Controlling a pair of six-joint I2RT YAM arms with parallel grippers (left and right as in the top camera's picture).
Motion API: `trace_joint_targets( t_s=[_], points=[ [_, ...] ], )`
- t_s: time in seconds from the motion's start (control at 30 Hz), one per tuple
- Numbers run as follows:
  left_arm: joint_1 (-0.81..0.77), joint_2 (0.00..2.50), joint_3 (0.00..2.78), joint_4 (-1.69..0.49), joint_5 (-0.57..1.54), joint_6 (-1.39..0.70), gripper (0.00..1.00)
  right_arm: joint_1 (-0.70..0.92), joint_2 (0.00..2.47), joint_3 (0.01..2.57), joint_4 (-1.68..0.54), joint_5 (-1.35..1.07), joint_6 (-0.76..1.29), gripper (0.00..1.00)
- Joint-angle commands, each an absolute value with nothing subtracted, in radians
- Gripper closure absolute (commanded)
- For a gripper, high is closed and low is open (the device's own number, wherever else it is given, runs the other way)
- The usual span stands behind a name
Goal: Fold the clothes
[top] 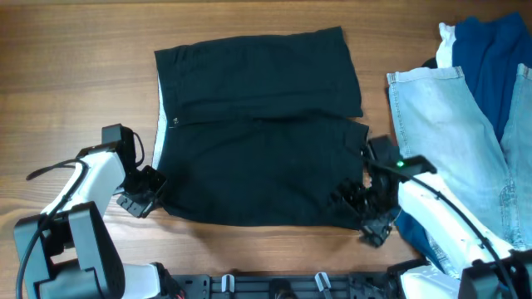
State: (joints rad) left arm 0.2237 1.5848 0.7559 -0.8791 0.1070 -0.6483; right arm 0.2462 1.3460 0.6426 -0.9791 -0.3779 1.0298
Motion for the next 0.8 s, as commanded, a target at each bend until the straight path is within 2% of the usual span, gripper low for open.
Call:
trace_joint_targets(
  t_s=[0.0, 0.17, 0.23, 0.3, 0.33, 0.37, 0.47, 0.6, 0.77],
  points=[
    [0.230, 1.589, 0.738, -0.886, 0.070, -0.633, 0.96, 0.251, 1.341, 0.574, -0.915, -0.403, 1.110, 0.00],
    [0.230, 1.589, 0.738, -0.891, 0.070, -0.632, 0.96, 0.251, 1.341, 0.545, -0.818, -0.368, 1.160, 0.05],
    [0.230, 1.589, 0.738, -0.904, 0.070, -0.614, 0.96, 0.251, 1.341, 0.545, -0.819, -0.318, 1.182, 0.28],
    [0.230, 1.589, 0.738, -0.929, 0.070, -0.583, 0.96, 0.251, 1.341, 0.545, -0.805, -0.300, 1.185, 0.60],
    [0.230, 1.589, 0.738, -0.939, 0.070, -0.583, 0.96, 0.251, 1.341, 0.545, -0.800, -0.300, 1.184, 0.86],
    [0.230, 1.589, 0.738, -0.942, 0.070, -0.583, 0.96, 0.251, 1.341, 0.545, -0.796, -0.300, 1.179, 0.96],
    [0.230, 1.589, 0.738, -0.944, 0.078, -0.572, 0.96, 0.251, 1.341, 0.545, -0.797, -0.300, 1.175, 0.96],
    [0.230, 1.558, 0.741, -0.958, 0.159, -0.461, 0.96, 0.251, 1.335, 0.551, -0.783, -0.284, 1.071, 0.96],
    [0.230, 1.320, 0.741, -1.030, 0.265, -0.395, 0.96, 0.251, 1.211, 0.703, -0.949, -0.186, 1.008, 0.96]
  ],
)
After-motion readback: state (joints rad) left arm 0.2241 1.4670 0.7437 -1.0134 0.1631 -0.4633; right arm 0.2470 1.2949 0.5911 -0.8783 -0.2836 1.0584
